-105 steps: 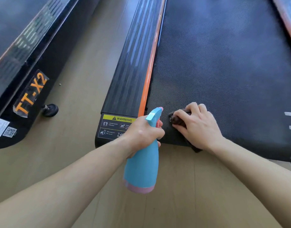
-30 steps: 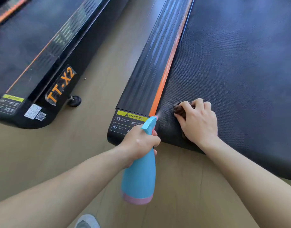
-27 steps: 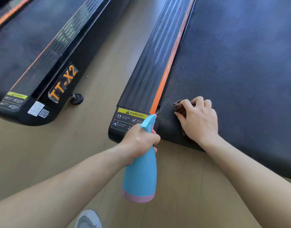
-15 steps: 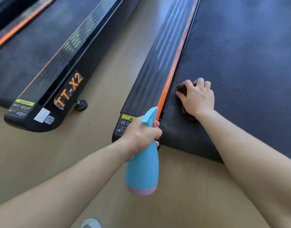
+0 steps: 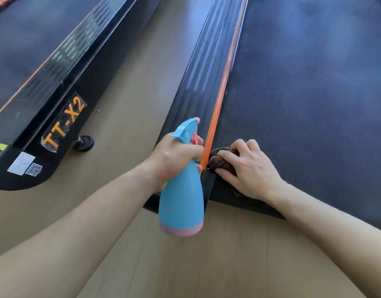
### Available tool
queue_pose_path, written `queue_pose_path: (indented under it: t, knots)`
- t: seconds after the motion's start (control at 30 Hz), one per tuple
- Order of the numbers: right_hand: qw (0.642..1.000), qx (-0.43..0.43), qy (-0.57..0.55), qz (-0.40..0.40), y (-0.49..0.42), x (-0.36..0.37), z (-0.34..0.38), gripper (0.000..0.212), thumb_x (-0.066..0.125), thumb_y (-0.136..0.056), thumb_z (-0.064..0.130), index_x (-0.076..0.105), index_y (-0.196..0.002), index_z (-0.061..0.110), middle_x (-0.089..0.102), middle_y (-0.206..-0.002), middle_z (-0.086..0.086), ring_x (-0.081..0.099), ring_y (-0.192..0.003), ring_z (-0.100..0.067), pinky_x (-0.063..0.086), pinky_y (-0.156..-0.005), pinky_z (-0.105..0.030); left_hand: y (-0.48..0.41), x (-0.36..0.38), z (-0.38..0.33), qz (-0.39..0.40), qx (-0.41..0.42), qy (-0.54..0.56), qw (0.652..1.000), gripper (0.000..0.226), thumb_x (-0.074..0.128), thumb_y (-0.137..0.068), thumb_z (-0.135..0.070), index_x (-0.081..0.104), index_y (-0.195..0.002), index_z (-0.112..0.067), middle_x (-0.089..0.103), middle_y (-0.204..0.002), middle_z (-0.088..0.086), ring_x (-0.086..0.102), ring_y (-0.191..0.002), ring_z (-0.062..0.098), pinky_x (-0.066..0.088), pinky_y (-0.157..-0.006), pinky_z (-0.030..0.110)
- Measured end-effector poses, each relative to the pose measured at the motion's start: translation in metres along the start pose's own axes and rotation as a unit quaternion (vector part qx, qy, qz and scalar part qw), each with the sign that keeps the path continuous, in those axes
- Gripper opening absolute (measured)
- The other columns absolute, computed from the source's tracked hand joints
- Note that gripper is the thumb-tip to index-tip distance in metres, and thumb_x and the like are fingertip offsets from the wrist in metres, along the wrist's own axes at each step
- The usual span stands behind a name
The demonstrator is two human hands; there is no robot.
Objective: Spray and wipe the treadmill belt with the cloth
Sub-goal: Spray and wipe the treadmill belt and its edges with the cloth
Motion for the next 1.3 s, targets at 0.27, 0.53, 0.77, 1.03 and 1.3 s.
queue_pose_path:
  t: [0.27, 0.53, 0.77, 1.03, 1.3]
  knots:
    - [0.988, 0.153, -0.005, -0.024, -0.086, 0.008, -0.036, 0.037, 0.061, -0.092, 0.053, 0.064, -0.118, 0.027, 0.051, -0.118, -0.009, 0.046, -0.111, -0.037, 0.051, -0.077, -0.046, -0.003, -0.018, 0.0, 0.006, 0.024, 0.043, 0.999, 0.06, 0.056, -0.061, -0.01, 0.064, -0.108, -0.046, 0.064, -0.103, 0.005, 0.064, -0.059, 0.023, 0.057, -0.067, 0.035]
    - [0.996, 0.081, -0.032, 0.005, -0.035, 0.004, -0.012, 0.04, 0.057, -0.086, 0.057, 0.066, -0.114, 0.03, 0.054, -0.107, -0.004, 0.049, -0.097, -0.033, 0.056, -0.074, -0.046, -0.001, -0.02, -0.001, 0.007, 0.031, 0.039, 0.999, 0.056, 0.059, -0.067, -0.007, 0.065, -0.106, -0.046, 0.063, -0.103, 0.006, 0.064, -0.061, 0.022, 0.058, -0.066, 0.035]
    - [0.999, 0.031, -0.001, -0.013, -0.041, 0.0, -0.022, 0.038, 0.056, -0.086, 0.052, 0.065, -0.115, 0.03, 0.054, -0.108, -0.005, 0.049, -0.098, -0.033, 0.055, -0.065, -0.043, -0.004, -0.013, -0.001, 0.011, 0.01, 0.01, 1.0, 0.048, 0.058, -0.059, -0.014, 0.067, -0.103, -0.031, 0.068, -0.101, 0.013, 0.068, -0.063, 0.023, 0.06, -0.071, 0.04]
    - [0.981, 0.191, -0.023, 0.001, -0.073, 0.003, -0.02, 0.038, 0.06, -0.091, 0.05, 0.063, -0.124, 0.032, 0.056, -0.117, -0.009, 0.049, -0.109, -0.039, 0.051, -0.08, -0.045, 0.001, -0.003, 0.001, 0.01, 0.006, -0.016, 1.0, 0.052, 0.058, -0.06, -0.012, 0.065, -0.111, -0.007, 0.066, -0.095, 0.014, 0.065, -0.061, 0.024, 0.059, -0.068, 0.037]
    - [0.995, 0.086, 0.022, 0.035, -0.026, -0.012, -0.006, 0.041, 0.059, -0.091, 0.055, 0.062, -0.126, 0.034, 0.055, -0.118, -0.002, 0.048, -0.111, -0.031, 0.053, -0.076, -0.044, 0.008, 0.002, 0.005, 0.004, -0.001, -0.051, 0.999, 0.033, 0.063, -0.075, -0.006, 0.068, -0.107, -0.011, 0.07, -0.1, 0.019, 0.067, -0.066, 0.025, 0.062, -0.074, 0.041]
Point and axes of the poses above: each hand's wrist, its own y-axis away from the middle knuckle, its own x-axis out of the palm, z = x × y, the point moved 2 cm from there along -y, towards the middle knuckle
